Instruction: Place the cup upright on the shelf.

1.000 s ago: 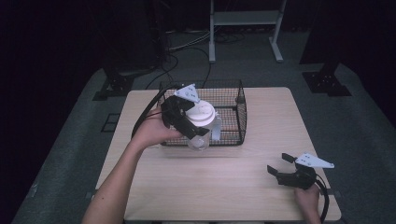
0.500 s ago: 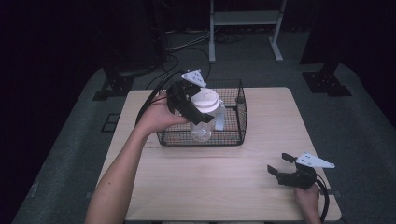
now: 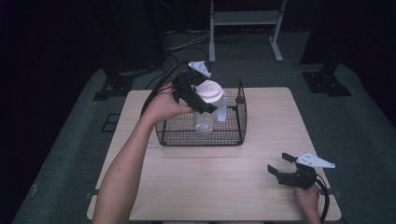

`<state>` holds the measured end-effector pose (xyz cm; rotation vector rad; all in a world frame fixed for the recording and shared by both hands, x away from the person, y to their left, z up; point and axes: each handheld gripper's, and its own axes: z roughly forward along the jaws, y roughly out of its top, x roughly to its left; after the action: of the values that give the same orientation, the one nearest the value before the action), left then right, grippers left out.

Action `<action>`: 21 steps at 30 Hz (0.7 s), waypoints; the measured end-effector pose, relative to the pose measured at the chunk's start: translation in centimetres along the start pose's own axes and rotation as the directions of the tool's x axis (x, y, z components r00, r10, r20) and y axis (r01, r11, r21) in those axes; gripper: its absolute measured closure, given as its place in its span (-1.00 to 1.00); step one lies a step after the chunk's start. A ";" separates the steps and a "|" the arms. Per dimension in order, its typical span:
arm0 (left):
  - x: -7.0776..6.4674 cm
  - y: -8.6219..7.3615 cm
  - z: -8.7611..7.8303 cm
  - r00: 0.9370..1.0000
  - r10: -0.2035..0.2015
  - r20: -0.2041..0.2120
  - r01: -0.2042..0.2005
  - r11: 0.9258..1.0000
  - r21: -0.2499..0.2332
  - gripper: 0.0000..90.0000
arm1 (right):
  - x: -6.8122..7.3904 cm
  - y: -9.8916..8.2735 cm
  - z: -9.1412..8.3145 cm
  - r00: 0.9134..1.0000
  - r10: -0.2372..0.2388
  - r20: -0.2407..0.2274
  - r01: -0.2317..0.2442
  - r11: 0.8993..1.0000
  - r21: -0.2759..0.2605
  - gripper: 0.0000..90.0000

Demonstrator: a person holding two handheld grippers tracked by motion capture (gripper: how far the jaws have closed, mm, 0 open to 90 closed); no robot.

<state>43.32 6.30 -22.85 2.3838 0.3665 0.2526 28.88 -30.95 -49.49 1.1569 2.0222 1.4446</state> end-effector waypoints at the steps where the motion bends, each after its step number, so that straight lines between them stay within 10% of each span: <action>1: 0.2 0.1 0.1 1.000 -0.001 0.001 0.001 1.000 0.002 -0.89 | 0.0 0.0 0.0 1.000 0.001 -0.001 -0.001 1.000 -0.001 -0.71; 21: 3.7 2.3 2.0 0.998 -0.053 -0.031 0.053 0.999 -0.001 -0.89 | -0.1 0.0 -0.1 1.000 0.017 -0.007 -0.017 1.000 -0.007 -0.72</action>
<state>47.82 4.71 -22.46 2.3691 0.4436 0.2651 28.84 -31.11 -49.43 1.1705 2.0147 1.4646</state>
